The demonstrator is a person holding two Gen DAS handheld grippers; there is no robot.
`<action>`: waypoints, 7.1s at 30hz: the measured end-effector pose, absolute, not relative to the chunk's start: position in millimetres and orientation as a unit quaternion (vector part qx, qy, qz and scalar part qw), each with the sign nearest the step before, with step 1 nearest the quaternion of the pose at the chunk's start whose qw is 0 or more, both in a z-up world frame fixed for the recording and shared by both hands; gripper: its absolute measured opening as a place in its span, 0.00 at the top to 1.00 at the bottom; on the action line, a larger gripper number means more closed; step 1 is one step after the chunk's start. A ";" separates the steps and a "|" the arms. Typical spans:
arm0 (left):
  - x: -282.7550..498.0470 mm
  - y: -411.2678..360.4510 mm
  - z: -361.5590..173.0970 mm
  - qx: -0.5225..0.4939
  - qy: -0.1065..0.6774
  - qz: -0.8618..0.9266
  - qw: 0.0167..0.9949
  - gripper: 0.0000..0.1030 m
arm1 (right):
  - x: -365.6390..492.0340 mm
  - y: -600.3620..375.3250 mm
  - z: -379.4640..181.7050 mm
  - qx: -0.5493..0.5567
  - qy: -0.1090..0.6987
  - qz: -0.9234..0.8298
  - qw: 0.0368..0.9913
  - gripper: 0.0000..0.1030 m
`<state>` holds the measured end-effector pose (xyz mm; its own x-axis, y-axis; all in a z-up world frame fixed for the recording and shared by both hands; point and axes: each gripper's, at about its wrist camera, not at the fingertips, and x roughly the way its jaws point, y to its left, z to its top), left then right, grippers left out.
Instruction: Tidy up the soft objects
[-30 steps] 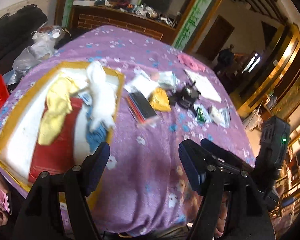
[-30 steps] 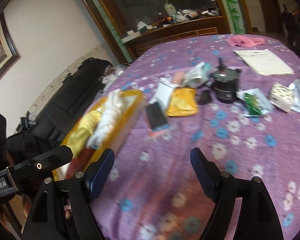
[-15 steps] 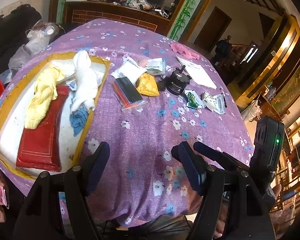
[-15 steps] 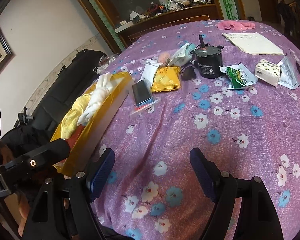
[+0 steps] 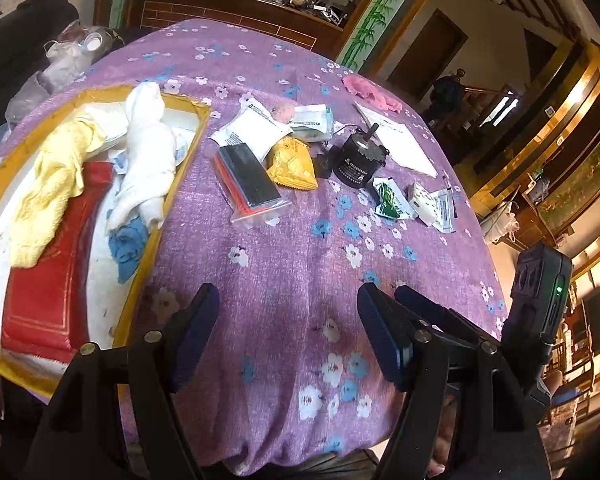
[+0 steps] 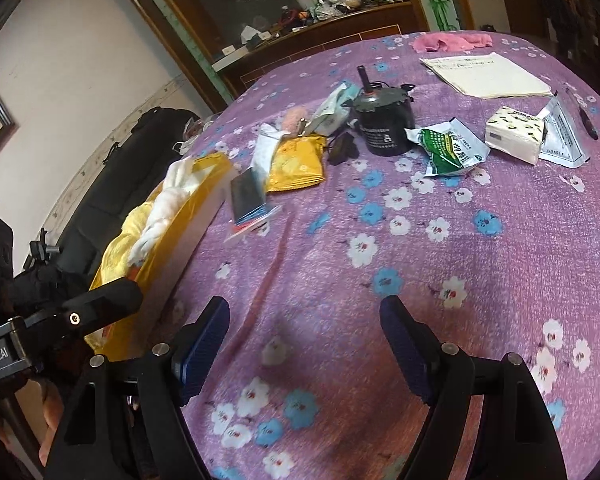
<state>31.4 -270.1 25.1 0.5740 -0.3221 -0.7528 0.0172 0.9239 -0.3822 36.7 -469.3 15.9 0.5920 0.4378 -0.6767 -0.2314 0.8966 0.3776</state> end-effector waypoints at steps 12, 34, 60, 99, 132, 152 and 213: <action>50.1 -260.9 26.6 -0.175 0.441 -0.107 0.874 0.31 | 73.4 -467.5 18.6 0.130 0.406 0.181 0.886 0.24; 78.2 -223.9 26.6 -0.195 0.440 -0.074 0.873 0.31 | 199.8 -404.4 21.8 0.090 0.438 0.185 0.875 0.34; 187.4 -299.4 -22.8 -0.045 0.531 -0.005 0.846 0.34 | 181.3 -452.9 30.3 0.162 0.359 0.242 0.887 0.56; -6.1 -101.1 53.0 -0.160 0.383 0.014 0.910 0.70 | 64.8 -283.6 50.4 0.030 0.397 0.357 0.845 0.55; -14.9 -121.6 43.9 -0.091 0.368 0.110 0.919 0.28 | 23.4 -263.6 44.0 -0.029 0.368 0.334 0.867 0.28; -43.9 -247.2 67.1 0.006 0.357 0.064 0.932 0.28 | -42.3 -403.5 50.1 0.017 0.344 0.246 0.906 0.20; 256.9 -322.5 -23.6 0.101 0.509 0.037 0.854 0.29 | 204.2 -503.3 10.4 0.047 0.426 0.062 0.902 0.62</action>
